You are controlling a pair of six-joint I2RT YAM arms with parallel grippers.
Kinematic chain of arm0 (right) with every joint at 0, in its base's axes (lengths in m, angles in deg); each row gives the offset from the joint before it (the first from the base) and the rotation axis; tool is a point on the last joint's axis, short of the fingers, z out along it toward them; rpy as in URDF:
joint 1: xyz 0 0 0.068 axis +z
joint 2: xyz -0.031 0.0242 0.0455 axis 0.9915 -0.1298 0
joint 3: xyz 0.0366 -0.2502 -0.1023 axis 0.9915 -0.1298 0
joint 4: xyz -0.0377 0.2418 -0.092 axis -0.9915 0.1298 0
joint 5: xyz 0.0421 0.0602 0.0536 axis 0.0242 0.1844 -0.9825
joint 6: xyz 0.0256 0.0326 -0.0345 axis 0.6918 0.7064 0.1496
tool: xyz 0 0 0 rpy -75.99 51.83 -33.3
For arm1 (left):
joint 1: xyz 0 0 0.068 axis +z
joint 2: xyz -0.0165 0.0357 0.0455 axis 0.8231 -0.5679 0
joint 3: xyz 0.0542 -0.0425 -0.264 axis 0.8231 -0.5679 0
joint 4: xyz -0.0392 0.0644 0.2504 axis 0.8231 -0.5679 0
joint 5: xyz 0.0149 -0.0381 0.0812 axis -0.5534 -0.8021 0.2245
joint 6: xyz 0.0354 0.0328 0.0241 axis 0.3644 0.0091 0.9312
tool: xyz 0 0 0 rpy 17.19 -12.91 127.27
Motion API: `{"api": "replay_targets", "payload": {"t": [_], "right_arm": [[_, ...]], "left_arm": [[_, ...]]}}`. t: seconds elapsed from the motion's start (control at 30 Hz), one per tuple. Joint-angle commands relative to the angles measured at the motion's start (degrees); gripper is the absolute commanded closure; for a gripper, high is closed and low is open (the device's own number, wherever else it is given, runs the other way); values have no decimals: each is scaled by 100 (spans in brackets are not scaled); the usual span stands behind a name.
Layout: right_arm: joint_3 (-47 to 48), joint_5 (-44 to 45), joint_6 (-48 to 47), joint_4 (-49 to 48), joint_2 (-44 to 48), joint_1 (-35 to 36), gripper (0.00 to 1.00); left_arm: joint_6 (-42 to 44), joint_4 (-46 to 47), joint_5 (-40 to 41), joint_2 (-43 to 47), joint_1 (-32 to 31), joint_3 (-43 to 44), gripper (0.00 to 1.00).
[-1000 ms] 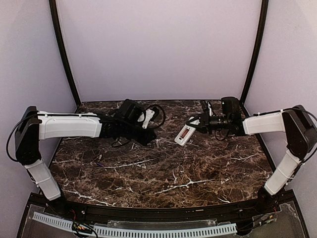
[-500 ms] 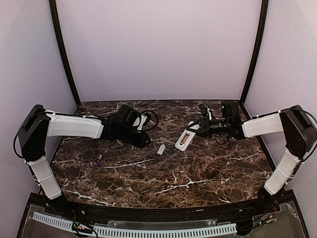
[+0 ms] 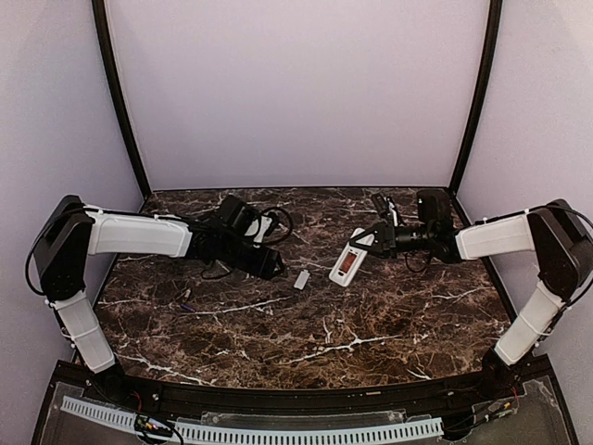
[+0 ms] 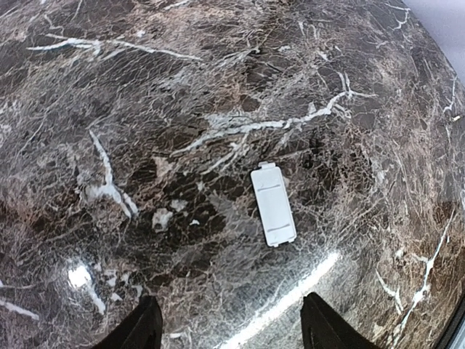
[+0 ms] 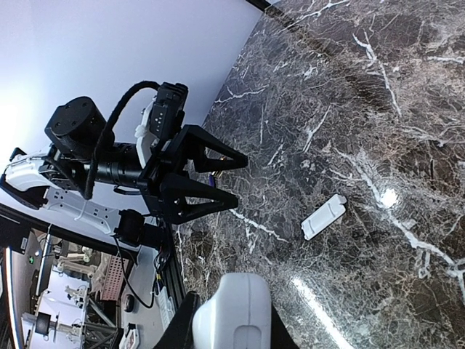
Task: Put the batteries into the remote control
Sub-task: Move the battery to the center of the board.
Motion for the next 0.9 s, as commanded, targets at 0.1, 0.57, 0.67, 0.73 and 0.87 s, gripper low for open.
{"api": "replay_targets", "payload": {"t": [0.1,0.57,0.67,0.73,0.87], "right_arm": [[-157,-182,-217,-162,204,-33,100],[-230,-584,-235,-539,17,61,100],[-221,-648,-224,-591,-5,102,100],[-206,-700,-247,-600,-15,127,100],[-142,-744,-362,-512,-52,206,100]], "left_arm": [[-146,-983,271,755,128,-115,29],[-907,-2565,1055,1641,1321,-1014,38],[-929,-2643,1087,1650,1452,-1144,41],[-915,-2684,1102,1649,1534,-1194,42],[-820,-2460,839,1764,1657,-1301,47]]}}
